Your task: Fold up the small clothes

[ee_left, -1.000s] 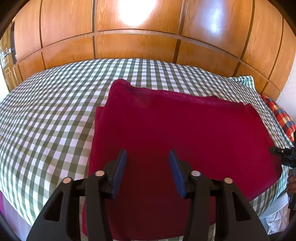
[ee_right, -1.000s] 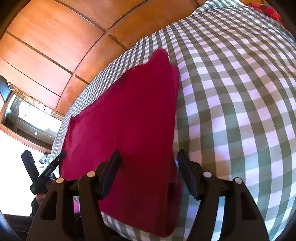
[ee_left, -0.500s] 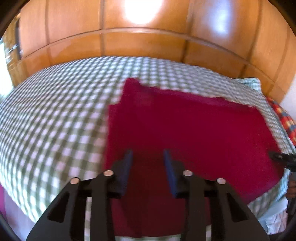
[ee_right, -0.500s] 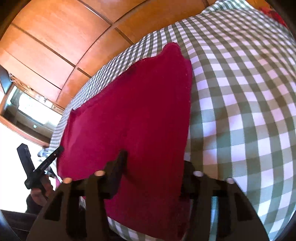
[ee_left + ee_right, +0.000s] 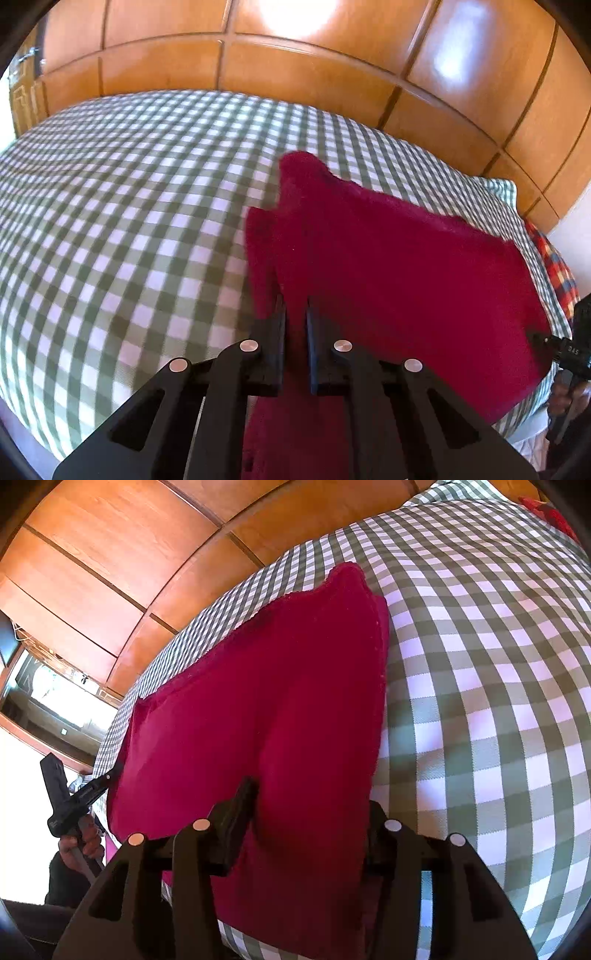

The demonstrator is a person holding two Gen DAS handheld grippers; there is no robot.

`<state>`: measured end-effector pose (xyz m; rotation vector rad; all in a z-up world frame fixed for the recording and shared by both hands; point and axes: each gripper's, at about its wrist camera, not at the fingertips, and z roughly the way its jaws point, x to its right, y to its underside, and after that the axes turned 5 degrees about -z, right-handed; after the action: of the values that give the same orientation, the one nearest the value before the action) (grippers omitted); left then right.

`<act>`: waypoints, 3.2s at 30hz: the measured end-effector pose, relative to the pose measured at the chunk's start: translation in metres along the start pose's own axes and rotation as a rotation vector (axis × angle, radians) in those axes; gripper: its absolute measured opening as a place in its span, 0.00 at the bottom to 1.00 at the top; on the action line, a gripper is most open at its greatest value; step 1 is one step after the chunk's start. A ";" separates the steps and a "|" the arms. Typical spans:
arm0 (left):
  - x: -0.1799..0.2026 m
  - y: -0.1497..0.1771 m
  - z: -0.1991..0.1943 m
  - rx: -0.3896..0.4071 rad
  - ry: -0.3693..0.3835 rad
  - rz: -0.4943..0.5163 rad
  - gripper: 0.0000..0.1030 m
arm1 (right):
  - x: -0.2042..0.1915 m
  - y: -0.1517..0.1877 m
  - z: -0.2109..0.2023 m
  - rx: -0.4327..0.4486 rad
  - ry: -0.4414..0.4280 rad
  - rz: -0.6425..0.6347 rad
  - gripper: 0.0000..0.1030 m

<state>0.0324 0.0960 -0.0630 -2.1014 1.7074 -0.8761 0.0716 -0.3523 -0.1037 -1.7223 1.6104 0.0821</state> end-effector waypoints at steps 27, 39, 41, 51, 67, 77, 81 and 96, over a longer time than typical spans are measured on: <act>0.076 0.036 -0.022 0.079 -0.048 0.177 0.22 | -0.017 0.010 0.000 -0.027 0.006 0.010 0.49; 0.064 0.039 -0.012 0.037 0.025 0.119 0.22 | -0.066 0.007 -0.005 -0.004 0.065 -0.069 0.29; 0.062 0.036 -0.013 0.018 0.087 0.097 0.22 | -0.077 0.003 -0.009 0.010 0.054 -0.079 0.29; 0.033 0.023 0.009 -0.111 0.249 0.003 0.22 | -0.188 -0.032 -0.014 0.052 -0.084 -0.303 0.26; 0.030 0.034 -0.008 -0.073 0.193 0.018 0.22 | -0.282 -0.029 0.080 -0.078 -0.096 -0.458 0.26; 0.015 0.033 -0.024 -0.049 0.132 0.007 0.22 | -0.317 -0.034 0.090 -0.099 -0.080 -0.523 0.26; -0.012 0.026 -0.036 -0.031 0.132 -0.051 0.22 | -0.332 -0.022 0.116 -0.154 -0.058 -0.574 0.26; -0.088 0.011 -0.076 0.016 0.303 -0.355 0.51 | -0.308 0.000 0.063 -0.044 -0.343 -0.531 0.66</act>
<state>-0.0330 0.1888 -0.0347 -2.4030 1.4663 -1.3661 0.0375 -0.0629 0.0135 -1.9886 0.8812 0.1438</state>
